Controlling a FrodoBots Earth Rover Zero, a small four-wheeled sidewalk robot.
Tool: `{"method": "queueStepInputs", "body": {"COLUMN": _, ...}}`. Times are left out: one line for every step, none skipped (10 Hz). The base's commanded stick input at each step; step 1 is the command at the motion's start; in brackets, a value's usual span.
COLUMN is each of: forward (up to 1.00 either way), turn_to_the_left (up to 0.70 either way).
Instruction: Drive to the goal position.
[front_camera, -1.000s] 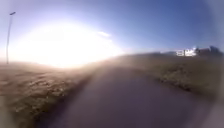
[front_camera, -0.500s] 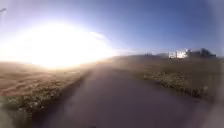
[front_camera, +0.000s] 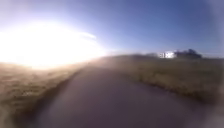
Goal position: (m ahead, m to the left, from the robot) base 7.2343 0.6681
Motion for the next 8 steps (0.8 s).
{"method": "queueStepInputs", "body": {"forward": 0.85, "turn_to_the_left": 0.0}}
{"method": "queueStepInputs", "body": {"forward": 0.85, "turn_to_the_left": 0.0}}
{"method": "queueStepInputs", "body": {"forward": 0.85, "turn_to_the_left": 0.0}}
{"method": "queueStepInputs", "body": {"forward": 0.85, "turn_to_the_left": 0.0}}
{"method": "queueStepInputs", "body": {"forward": 0.85, "turn_to_the_left": 0.0}}
{"method": "queueStepInputs", "body": {"forward": 0.85, "turn_to_the_left": 0.0}}
{"method": "queueStepInputs", "body": {"forward": 0.85, "turn_to_the_left": 0.0}}
{"method": "queueStepInputs", "body": {"forward": 0.85, "turn_to_the_left": 0.0}}
